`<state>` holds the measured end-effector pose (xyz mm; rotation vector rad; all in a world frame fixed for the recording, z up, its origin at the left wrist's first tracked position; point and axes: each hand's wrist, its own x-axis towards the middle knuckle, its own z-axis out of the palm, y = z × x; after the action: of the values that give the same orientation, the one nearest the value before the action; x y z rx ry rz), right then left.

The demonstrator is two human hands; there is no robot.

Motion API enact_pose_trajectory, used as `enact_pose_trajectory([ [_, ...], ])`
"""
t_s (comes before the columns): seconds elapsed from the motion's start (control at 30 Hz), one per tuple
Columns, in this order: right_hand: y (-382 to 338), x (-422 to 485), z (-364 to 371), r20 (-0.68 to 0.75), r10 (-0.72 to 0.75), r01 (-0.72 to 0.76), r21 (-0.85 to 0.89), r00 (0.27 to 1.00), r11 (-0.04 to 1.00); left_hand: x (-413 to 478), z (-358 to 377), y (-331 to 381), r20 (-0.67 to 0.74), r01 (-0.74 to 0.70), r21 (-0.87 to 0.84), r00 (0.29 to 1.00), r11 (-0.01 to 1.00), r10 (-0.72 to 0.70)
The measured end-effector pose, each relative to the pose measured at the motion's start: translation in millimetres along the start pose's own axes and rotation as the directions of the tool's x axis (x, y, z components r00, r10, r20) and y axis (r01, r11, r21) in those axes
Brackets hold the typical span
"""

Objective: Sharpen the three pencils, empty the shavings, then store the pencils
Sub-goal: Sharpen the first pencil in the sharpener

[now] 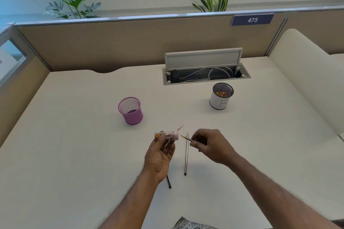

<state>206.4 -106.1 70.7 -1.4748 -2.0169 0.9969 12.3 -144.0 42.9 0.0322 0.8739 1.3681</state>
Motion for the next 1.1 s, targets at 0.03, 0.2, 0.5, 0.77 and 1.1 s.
enact_pose_trajectory([
  [0.03,-1,0,0,0.000,0.000,0.000,-0.013,1.000,1.000,0,0,-1,0.009,0.003,-0.001,1.000,1.000,-0.003],
  [0.2,-2,1,-2,0.003,-0.021,0.021,-0.080,1.000,0.997,-1,0,-3,0.052,-0.001,0.031,0.999,1.000,-0.001],
  [0.5,-12,3,0,-0.113,-0.265,0.223,-0.289,0.958,0.931,-1,-1,-5,0.066,-0.044,0.122,0.997,0.992,0.036],
  [0.77,-17,3,1,-0.257,-0.418,0.330,-0.323,0.871,0.887,-2,1,-11,0.050,-0.118,0.111,0.992,0.987,0.114],
  [1.1,-19,9,-5,-0.107,-0.366,0.329,-0.263,0.924,0.907,2,-3,-13,0.050,-0.173,0.145,0.985,0.974,0.167],
])
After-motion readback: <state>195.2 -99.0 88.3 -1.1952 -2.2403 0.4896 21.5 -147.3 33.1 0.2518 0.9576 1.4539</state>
